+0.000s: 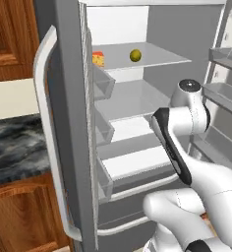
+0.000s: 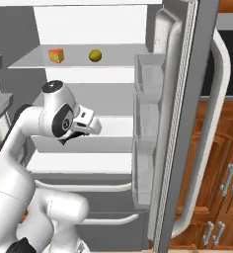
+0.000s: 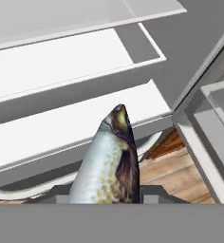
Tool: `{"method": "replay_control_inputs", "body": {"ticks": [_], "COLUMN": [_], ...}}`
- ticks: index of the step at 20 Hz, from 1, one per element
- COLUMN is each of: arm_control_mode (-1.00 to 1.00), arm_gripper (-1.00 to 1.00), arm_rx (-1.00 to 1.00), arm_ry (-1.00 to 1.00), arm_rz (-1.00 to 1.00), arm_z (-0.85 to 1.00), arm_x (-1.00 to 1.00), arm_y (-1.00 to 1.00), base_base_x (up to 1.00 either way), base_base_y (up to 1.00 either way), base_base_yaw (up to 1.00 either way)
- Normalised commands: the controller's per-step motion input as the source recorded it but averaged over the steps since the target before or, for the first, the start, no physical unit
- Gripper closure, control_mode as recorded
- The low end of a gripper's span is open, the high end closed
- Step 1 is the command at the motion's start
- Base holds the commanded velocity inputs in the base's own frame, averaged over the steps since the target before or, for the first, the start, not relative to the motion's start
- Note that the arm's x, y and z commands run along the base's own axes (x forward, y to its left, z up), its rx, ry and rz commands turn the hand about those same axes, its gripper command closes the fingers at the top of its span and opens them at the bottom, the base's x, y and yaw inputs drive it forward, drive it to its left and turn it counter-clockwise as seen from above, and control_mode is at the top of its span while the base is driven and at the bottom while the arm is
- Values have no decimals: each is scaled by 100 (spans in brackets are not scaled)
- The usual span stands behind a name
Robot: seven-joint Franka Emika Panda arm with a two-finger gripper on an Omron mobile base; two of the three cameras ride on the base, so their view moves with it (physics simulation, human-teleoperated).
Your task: Take the cheese, fish, and lemon from the fridge and place them on the plate on the dining counter to create an appetizer plate.
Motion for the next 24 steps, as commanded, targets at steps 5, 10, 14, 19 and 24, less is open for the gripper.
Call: {"method": "replay_control_inputs", "body": {"ticks": [5, 10, 14, 19, 24], "arm_control_mode": [100, 100, 100, 100, 100], "arm_gripper": [100, 100, 100, 100, 100], "arm_rx": [0, 0, 0, 0, 0], "arm_ry": [0, 0, 0, 0, 0], "arm_rz": [0, 0, 0, 0, 0], "arm_z": [0, 0, 0, 0, 0], "arm_x": [0, 0, 0, 0, 0], "arm_y": [0, 0, 0, 0, 0], "base_base_x": [-10, -5, -29, -41, -56], "base_base_y": [17, 43, 75, 44, 0], "base_base_yaw": [-50, -41, -18, -34, -59]}}
